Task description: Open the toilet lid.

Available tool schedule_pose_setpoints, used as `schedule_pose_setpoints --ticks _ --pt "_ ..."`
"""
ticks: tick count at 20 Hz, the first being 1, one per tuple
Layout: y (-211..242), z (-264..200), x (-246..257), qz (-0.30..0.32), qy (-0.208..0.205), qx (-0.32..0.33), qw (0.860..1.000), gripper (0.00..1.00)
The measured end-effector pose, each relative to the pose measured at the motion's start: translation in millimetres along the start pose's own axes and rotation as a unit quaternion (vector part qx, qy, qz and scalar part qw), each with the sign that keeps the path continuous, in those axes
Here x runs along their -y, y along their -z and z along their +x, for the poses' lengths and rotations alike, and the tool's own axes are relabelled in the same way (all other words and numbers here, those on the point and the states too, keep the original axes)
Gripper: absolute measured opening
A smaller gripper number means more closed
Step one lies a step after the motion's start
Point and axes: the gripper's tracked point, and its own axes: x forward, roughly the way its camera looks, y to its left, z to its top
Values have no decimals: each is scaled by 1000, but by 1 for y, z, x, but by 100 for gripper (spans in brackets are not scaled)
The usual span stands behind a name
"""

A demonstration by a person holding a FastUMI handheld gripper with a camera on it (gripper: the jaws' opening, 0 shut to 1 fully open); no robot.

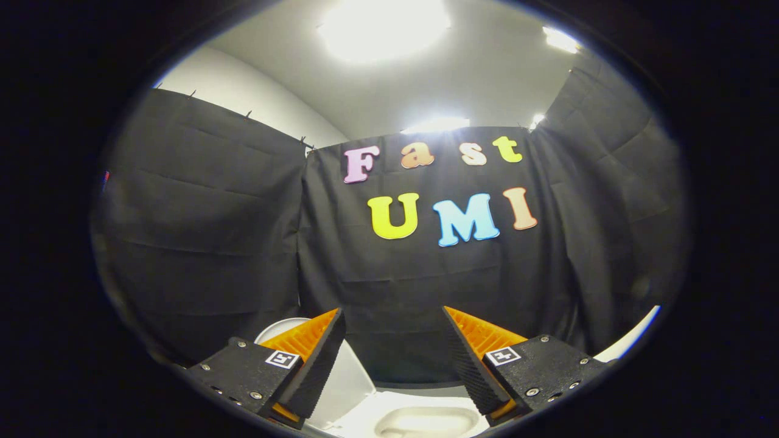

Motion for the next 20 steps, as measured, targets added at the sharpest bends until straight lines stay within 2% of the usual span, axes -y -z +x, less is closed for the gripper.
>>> schedule_pose_setpoints --ticks 2,7,13,20 --pt "-2 -8 37 -3 11 0 1000 95" --pt "-13 -30 85 -17 24 0 1000 95" --pt "-10 -43 108 -28 43 -11 999 95" --pt "35 -56 99 -26 53 -47 997 95"
